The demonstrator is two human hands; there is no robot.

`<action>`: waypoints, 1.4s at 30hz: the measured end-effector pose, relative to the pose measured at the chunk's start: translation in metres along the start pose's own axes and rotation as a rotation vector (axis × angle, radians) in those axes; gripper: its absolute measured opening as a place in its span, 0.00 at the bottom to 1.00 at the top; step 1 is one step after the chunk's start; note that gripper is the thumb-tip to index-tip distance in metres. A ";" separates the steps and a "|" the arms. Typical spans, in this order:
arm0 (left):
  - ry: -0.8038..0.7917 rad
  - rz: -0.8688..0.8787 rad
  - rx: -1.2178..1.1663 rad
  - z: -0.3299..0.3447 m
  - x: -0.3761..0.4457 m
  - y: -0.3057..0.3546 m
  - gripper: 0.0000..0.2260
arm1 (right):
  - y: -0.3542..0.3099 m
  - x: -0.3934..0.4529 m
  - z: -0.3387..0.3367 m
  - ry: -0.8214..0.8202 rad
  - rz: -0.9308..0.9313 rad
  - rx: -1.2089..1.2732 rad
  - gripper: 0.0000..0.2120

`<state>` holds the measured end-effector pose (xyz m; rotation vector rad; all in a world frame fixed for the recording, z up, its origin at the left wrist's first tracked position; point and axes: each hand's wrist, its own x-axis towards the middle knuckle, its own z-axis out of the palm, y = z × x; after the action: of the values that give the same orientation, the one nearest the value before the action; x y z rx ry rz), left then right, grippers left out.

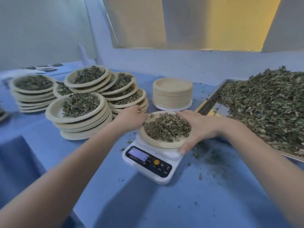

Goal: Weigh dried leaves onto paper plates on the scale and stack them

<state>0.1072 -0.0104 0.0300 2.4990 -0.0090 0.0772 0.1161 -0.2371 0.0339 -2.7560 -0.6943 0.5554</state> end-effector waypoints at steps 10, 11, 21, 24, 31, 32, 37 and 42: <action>0.010 -0.058 -0.156 -0.010 0.010 0.002 0.08 | -0.014 0.014 -0.015 0.157 -0.079 0.065 0.70; 0.037 -0.052 -0.149 -0.019 0.011 0.001 0.07 | -0.021 0.017 -0.020 0.174 -0.100 0.066 0.69; 0.426 -0.173 -0.072 -0.169 -0.011 -0.061 0.09 | -0.173 0.082 -0.084 0.231 -0.359 -0.086 0.69; 0.504 -0.246 -0.010 -0.218 -0.025 -0.098 0.09 | -0.235 0.117 -0.091 0.225 -0.493 -0.121 0.64; 0.676 -0.479 -0.044 -0.304 -0.052 -0.216 0.09 | -0.377 0.209 -0.074 0.074 -0.699 -0.036 0.52; 0.698 -0.504 -0.041 -0.315 -0.053 -0.236 0.09 | -0.398 0.226 -0.070 0.071 -0.708 -0.040 0.55; 0.822 -0.569 -0.076 -0.358 -0.037 -0.324 0.12 | -0.474 0.308 -0.053 0.042 -0.676 0.067 0.60; 0.921 -0.624 -0.177 -0.372 0.001 -0.410 0.13 | -0.523 0.386 -0.024 0.052 -0.644 0.132 0.62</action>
<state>0.0981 0.5409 0.0825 1.9724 1.0659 0.8912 0.2302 0.3992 0.1079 -2.2274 -1.3893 0.3620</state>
